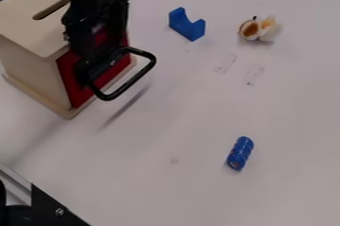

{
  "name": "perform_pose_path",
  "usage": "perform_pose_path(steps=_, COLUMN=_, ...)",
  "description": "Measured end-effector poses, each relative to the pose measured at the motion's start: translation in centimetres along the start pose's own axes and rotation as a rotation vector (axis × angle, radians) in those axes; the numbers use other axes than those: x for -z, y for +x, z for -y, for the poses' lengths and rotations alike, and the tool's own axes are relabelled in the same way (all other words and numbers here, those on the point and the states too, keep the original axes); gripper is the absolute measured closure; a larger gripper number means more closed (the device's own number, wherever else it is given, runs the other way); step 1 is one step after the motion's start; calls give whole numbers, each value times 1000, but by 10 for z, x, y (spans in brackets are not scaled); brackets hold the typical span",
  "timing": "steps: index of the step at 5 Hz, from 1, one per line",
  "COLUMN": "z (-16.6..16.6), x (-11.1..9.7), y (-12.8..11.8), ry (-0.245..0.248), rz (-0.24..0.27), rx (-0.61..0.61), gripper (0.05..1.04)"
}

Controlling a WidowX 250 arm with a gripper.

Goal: Closed the drawer.

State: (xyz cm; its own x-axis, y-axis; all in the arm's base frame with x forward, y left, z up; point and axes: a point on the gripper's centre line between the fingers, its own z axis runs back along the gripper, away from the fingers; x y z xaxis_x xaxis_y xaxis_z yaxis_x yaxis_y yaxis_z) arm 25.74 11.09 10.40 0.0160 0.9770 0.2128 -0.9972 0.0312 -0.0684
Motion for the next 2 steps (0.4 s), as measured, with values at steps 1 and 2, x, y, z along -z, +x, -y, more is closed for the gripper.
perform_pose_path(steps=1, z=6, x=-14, y=-21, ry=-36, rz=-30, rx=45, gripper=89)
perform_pose_path(steps=2, z=4, x=-36, y=-24, ry=-55, rz=-30, rx=57, gripper=89)
